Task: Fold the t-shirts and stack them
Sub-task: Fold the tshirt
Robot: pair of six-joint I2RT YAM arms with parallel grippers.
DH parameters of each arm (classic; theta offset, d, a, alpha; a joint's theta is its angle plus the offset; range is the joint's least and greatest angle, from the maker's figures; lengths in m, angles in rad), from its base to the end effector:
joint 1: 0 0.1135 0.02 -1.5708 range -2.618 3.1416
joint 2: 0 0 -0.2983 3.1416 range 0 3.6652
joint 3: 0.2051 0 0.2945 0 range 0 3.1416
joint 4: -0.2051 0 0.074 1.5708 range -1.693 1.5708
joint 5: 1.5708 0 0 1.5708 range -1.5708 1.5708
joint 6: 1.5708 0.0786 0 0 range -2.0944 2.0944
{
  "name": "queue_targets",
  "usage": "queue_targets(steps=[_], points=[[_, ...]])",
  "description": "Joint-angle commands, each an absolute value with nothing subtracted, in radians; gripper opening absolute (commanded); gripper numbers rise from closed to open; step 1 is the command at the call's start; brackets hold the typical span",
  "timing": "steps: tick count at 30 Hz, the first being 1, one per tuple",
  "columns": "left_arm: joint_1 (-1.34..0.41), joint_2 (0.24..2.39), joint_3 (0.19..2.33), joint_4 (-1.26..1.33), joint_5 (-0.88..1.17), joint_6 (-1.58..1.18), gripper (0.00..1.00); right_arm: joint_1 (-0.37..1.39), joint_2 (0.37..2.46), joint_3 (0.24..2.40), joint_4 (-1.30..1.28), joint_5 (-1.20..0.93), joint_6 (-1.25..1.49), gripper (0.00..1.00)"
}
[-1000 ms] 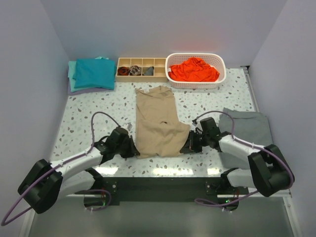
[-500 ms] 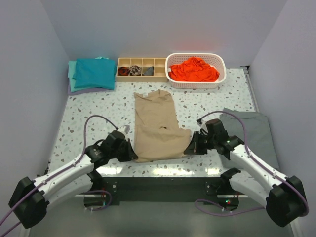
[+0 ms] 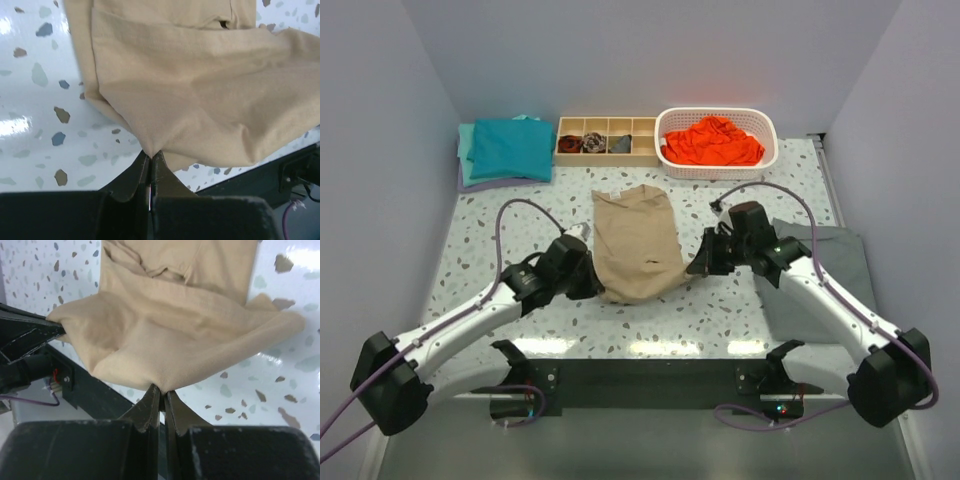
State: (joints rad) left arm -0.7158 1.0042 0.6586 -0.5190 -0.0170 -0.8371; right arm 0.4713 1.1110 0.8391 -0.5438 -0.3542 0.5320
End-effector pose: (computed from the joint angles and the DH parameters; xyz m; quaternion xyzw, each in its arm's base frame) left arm 0.1899 -0.1634 0.2078 -0.0598 0.9364 -0.2366 0.2523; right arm 0.2395 0.1527 0.2536 -0.0371 0.9166 0.3181 0.2394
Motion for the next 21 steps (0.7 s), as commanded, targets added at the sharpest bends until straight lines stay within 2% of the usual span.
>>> queue_targets(steps=[1, 11, 21], points=[[-0.716, 1.121, 0.809, -0.468, -0.164, -0.759, 0.00, 0.472, 1.273, 0.992, -0.479, -0.282, 0.436, 0.05], [-0.476, 1.377, 1.006, -0.324, -0.123, -0.608, 0.00, 0.390, 1.650, 1.275, -0.394, -0.362, 0.402, 0.04], [-0.408, 1.676, 1.238, -0.235, -0.068, -0.545, 0.00, 0.321, 1.946, 1.626, -0.411, -0.431, 0.390, 0.04]])
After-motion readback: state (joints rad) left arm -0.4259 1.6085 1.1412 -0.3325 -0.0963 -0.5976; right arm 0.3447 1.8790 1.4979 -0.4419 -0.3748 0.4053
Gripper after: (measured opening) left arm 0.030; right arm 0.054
